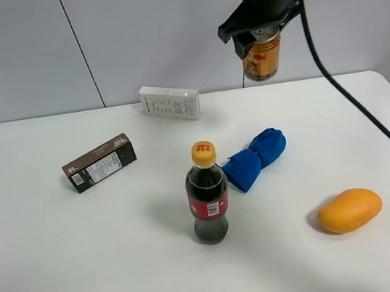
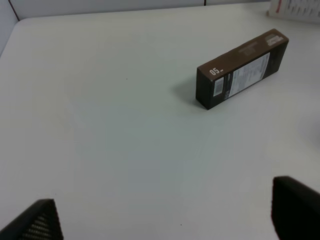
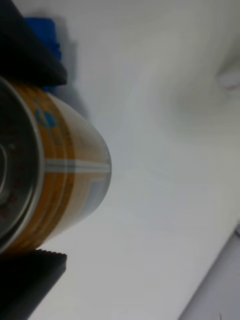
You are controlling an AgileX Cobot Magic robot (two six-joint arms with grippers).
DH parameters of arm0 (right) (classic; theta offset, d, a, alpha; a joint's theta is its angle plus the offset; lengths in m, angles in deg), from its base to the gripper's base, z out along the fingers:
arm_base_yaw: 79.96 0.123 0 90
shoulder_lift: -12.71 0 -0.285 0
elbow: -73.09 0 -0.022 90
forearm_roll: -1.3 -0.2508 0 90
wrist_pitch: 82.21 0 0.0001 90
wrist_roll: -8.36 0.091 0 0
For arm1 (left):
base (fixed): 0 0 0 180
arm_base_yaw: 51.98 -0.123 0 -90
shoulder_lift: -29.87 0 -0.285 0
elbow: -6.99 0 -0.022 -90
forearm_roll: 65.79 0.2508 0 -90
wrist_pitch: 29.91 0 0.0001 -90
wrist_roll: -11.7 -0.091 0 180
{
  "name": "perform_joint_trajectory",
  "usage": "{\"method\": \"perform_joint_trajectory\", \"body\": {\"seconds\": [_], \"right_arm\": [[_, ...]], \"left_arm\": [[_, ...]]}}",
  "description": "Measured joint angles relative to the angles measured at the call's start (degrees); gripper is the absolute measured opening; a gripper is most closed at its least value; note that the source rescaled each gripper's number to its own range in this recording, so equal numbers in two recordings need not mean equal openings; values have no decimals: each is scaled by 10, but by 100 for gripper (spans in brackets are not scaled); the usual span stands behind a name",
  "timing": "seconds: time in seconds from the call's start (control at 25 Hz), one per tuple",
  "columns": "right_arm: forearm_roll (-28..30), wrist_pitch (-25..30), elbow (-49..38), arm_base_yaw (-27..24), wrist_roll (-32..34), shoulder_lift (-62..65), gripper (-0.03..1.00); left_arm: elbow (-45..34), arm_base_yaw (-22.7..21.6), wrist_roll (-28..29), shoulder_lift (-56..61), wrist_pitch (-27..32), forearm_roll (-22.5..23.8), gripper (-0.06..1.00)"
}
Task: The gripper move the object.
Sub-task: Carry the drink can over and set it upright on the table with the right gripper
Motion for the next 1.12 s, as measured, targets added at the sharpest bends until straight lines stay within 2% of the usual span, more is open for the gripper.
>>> {"method": "perform_joint_trajectory", "body": {"seconds": [0.12,0.24,0.52,0.6,0.72,0.92,1.12], "right_arm": [[2,-1,-13,-24,-9,30,1],[6,-1,-66,-48,-15,66,1],[9,-1,-236,-74,-20,163,1],[7,-15,-298,-82,-18,201,1],[4,-75,-397,-95,-1,261,1],[-3,-204,-557,-118,31,326,1],[-8,-333,-658,-124,70,329,1]], "left_arm": [[0,0,0,0,0,0,100],[0,0,0,0,0,0,100],[0,0,0,0,0,0,100],[0,0,0,0,0,0,100],[0,0,0,0,0,0,100],[0,0,0,0,0,0,100],[0,0,0,0,0,0,100]]}}
